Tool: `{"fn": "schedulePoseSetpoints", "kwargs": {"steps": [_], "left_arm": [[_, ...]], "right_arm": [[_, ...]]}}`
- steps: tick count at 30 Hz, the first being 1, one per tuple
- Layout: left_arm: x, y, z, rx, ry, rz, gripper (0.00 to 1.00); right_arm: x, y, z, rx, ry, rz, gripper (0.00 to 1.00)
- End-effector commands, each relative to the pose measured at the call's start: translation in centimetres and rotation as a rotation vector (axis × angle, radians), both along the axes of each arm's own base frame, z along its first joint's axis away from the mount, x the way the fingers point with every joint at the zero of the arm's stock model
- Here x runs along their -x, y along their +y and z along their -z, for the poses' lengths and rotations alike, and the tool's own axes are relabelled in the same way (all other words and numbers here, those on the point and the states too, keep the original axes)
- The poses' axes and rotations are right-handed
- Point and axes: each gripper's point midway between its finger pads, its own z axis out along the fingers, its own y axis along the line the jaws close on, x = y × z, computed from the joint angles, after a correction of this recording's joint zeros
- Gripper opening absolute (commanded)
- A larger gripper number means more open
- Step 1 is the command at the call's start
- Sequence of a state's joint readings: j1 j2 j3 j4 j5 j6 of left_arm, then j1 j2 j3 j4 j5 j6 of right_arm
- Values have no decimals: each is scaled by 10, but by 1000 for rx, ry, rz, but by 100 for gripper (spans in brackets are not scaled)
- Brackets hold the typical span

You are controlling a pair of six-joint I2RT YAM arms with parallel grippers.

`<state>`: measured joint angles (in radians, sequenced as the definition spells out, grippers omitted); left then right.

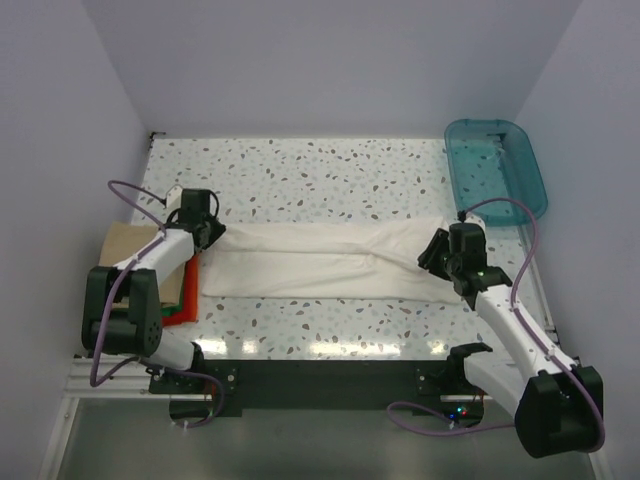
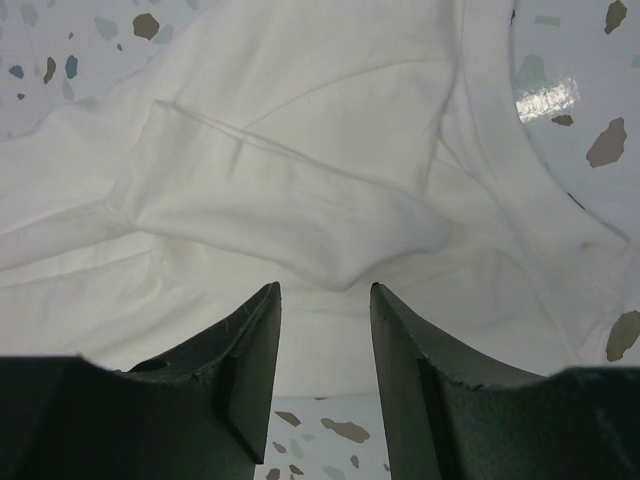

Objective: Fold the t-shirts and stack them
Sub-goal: Fold the tshirt

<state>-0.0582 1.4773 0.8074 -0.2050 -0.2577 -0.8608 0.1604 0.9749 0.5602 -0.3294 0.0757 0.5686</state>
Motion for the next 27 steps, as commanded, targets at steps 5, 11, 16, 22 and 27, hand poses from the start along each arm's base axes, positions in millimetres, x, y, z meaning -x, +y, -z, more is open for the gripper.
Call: {"fn": "schedulePoseSetpoints", "kwargs": {"steps": [5,11,16,22,27], "left_arm": [[-15,-7,-5,-19,11,-30,33],[-13,-8,5,-21,52,-37,31],[-13,-9,8,-25,59,-38,31],[-11,-7,9,-36,64,-37,31],[-12,-7,11,-39,69,-31,31]], "right_arm": [[-7,-1,-22,8,-83,-11,45],[-3,-7,-27,34,-87,-2,45],[1,-9,-26,40,-85,2,46],[2,-8,-25,35,-81,0,46],[2,-8,-25,34,-83,1,46]]}}
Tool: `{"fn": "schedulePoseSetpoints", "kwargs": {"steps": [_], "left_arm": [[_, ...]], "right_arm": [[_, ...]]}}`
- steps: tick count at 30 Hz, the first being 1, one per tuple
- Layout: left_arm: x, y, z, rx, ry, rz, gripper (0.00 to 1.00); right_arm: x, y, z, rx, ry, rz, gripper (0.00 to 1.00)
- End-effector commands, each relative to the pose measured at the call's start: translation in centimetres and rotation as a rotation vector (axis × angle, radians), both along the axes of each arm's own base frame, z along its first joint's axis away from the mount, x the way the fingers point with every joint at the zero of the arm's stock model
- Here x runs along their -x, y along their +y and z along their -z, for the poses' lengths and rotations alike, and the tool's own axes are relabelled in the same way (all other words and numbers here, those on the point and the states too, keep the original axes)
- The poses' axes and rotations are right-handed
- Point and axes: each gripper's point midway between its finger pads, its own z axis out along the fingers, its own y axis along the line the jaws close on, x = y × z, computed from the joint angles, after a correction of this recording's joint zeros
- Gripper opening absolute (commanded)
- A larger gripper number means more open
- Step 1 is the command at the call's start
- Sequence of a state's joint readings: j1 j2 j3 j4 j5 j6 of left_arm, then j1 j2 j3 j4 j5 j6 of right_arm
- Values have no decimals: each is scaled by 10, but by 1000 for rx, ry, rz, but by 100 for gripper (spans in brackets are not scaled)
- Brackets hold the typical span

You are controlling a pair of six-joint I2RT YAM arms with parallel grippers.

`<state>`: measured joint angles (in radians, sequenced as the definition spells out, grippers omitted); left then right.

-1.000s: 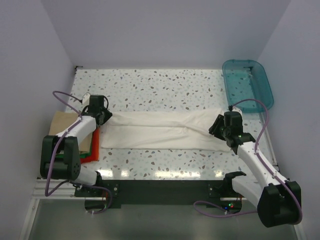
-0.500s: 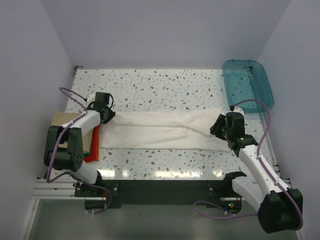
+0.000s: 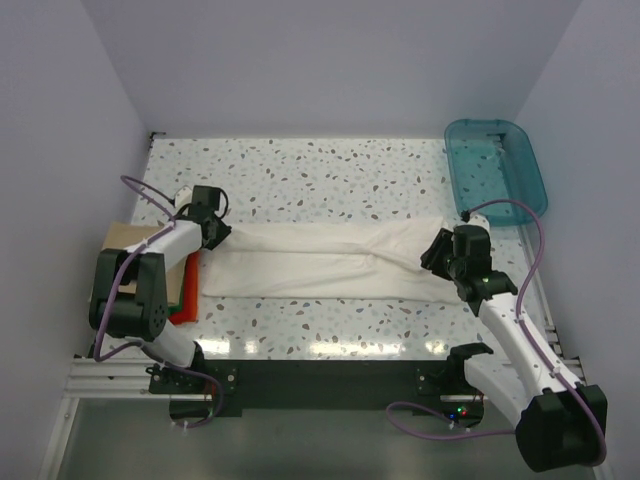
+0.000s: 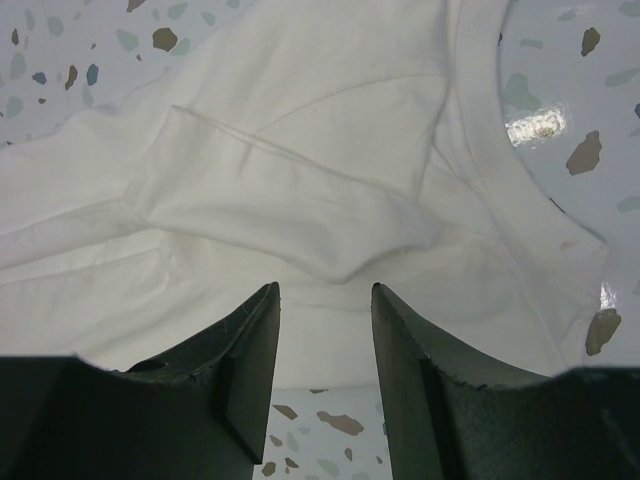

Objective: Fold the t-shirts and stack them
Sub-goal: Fold the tshirt

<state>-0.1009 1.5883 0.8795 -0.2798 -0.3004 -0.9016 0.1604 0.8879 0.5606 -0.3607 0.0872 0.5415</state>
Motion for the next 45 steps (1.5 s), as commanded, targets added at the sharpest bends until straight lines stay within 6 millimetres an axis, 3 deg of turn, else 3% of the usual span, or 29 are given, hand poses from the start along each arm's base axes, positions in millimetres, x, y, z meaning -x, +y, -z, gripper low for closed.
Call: {"fn": "schedulePoseSetpoints", "kwargs": {"steps": [1,18,28,38,45], "left_arm": [[-11,2,-10,-20,-33,-17,31],[-21,2,-2,-32,2,-16,31],[-15,4,9,-39,32,-21,31],[-18,4,-7,-46,-11,1,2],[-15,7,-22,-62,-45,-3,0]], "right_arm": [[-2,-5,-7,18,-26,12,46],[-6,-2,-4,13,-13,4,46],[-8,-1,-1,11,-3,-1,46],[-8,0,-1,9,-4,-4,46],[-9,0,-1,3,-5,3,46]]}}
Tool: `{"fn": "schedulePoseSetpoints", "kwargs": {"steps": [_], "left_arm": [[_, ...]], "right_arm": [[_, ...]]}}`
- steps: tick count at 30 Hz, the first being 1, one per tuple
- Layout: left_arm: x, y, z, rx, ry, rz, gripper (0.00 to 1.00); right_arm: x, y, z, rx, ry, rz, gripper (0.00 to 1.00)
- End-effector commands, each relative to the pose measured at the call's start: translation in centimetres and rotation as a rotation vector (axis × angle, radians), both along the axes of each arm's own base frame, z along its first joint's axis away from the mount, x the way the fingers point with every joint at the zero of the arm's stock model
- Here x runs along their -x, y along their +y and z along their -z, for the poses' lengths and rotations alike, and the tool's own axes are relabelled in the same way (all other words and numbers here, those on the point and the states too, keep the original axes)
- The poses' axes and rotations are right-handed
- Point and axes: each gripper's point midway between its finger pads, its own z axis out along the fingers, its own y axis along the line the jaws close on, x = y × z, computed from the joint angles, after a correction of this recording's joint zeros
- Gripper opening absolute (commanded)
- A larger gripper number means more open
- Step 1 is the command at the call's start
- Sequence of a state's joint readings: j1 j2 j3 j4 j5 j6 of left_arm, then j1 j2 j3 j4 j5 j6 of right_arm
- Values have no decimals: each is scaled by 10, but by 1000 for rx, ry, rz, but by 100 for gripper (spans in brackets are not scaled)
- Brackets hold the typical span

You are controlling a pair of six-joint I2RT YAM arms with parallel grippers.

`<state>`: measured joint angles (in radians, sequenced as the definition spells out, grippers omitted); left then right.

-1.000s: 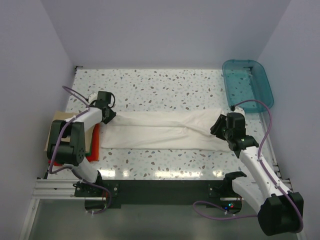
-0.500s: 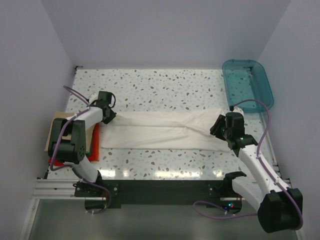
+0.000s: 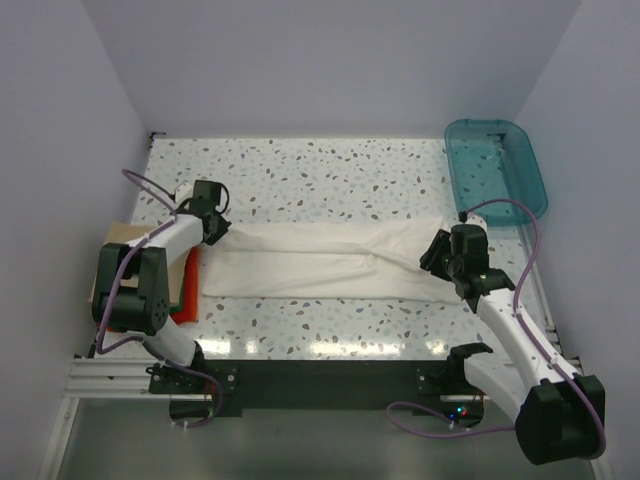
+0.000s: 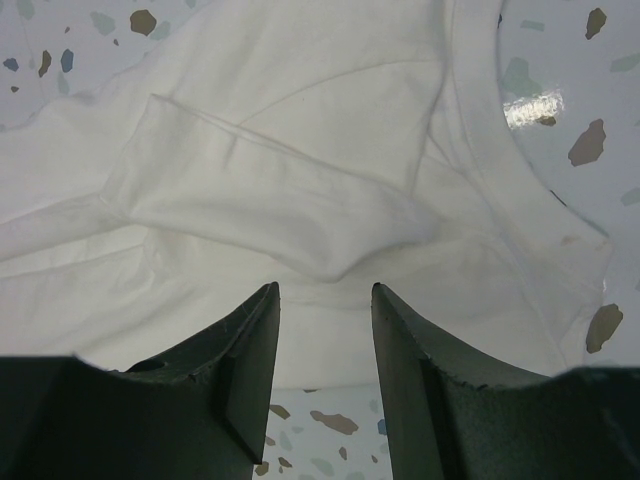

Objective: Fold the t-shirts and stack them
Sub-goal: Fold the tshirt

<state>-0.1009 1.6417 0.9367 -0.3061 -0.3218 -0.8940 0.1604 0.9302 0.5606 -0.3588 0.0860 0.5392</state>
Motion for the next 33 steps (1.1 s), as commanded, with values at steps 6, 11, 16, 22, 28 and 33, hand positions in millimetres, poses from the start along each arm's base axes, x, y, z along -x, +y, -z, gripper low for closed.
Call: {"fn": "schedulePoseSetpoints", "kwargs": {"steps": [6,11,16,22,28,33], "left_arm": [[-5,6,-19,-49,-51,3,14],[-1,5,2,-44,8,-4,27],[1,4,16,-35,32,-4,39],[2,3,11,-27,12,-5,27],[-2,3,-10,-32,-38,7,1],[0,5,-23,-41,-64,7,0]], "right_arm": [[-9,1,-10,-10,-39,1,46],[-9,1,-11,-13,-43,0,46],[-9,2,-8,-11,-35,-4,46],[-10,3,-7,-14,-32,-5,46],[-10,2,-6,-13,-30,-4,46],[-11,2,-9,-11,-37,-4,46]]}}
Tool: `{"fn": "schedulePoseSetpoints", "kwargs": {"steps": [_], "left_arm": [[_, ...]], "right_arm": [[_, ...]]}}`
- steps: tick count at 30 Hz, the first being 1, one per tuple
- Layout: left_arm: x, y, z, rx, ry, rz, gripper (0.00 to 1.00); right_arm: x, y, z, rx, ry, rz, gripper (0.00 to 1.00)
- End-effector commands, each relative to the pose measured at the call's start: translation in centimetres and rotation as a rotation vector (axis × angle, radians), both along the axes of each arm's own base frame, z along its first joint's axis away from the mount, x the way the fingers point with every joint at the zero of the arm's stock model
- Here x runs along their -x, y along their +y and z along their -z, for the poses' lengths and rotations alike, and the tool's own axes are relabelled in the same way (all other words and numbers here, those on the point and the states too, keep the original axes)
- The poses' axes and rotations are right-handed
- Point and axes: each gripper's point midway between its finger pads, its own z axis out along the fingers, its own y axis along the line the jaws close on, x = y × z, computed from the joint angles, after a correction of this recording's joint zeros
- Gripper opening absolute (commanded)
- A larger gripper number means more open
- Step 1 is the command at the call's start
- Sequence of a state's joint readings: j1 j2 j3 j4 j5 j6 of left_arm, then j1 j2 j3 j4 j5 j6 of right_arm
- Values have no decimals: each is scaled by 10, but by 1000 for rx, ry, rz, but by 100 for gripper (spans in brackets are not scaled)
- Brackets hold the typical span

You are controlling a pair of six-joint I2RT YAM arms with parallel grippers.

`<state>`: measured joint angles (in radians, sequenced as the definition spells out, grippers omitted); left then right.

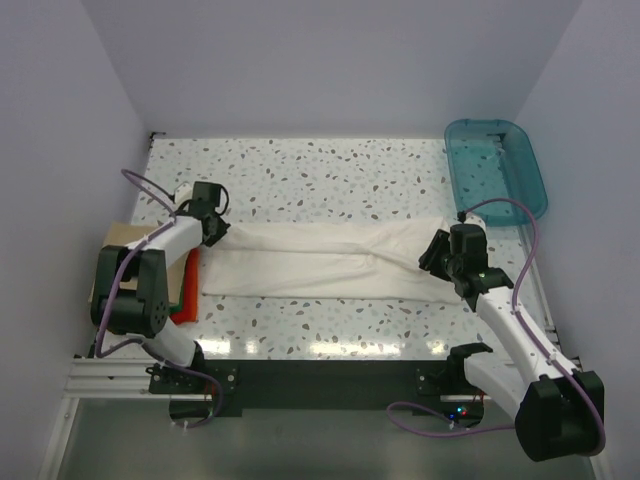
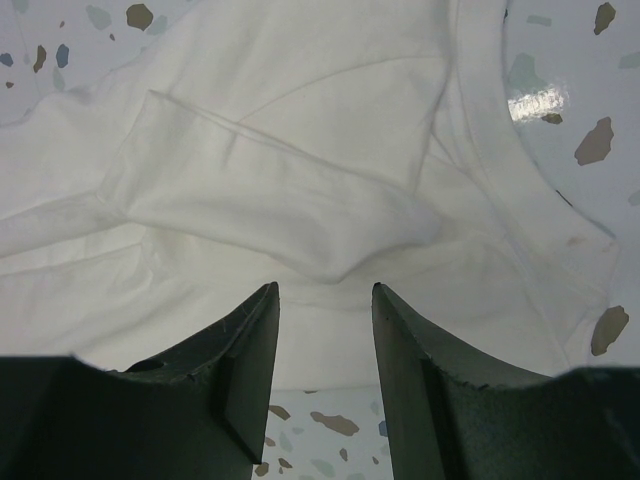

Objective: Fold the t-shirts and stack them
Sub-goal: Fold the tshirt

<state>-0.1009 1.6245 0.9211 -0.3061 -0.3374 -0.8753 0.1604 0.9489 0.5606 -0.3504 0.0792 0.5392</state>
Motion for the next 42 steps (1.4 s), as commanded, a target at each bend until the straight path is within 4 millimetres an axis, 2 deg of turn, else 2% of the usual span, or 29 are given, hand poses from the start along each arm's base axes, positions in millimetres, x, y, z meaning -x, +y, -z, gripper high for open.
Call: {"fn": "schedulePoseSetpoints", "kwargs": {"steps": [1,7,13,17,20,26,28,31,33,42], "left_arm": [[-5,1,-27,-17,-80,2,0],[3,3,-39,-16,-104,0,0],[15,1,-44,11,-144,-2,0],[26,-3,-35,43,-150,1,0],[32,-4,-30,48,-148,5,0],[40,-7,-21,65,-152,19,0],[41,-7,-19,69,-154,19,0],[44,-7,-15,72,-149,22,0],[44,-8,-16,73,-151,23,0],[42,-8,-23,75,-177,27,0]], "right_arm": [[-11,0,-11,-6,-43,7,46],[-12,1,-11,-8,-39,5,46],[-19,-12,-14,47,-28,58,49],[-36,-14,-15,55,1,71,52],[-42,-10,-14,43,21,55,56],[-33,-9,1,32,35,50,66],[-36,-7,-2,24,11,46,66],[-45,1,-3,-1,-2,9,67],[-53,10,-11,-30,-30,-26,68],[-95,27,-12,-85,-16,-53,70]]}}
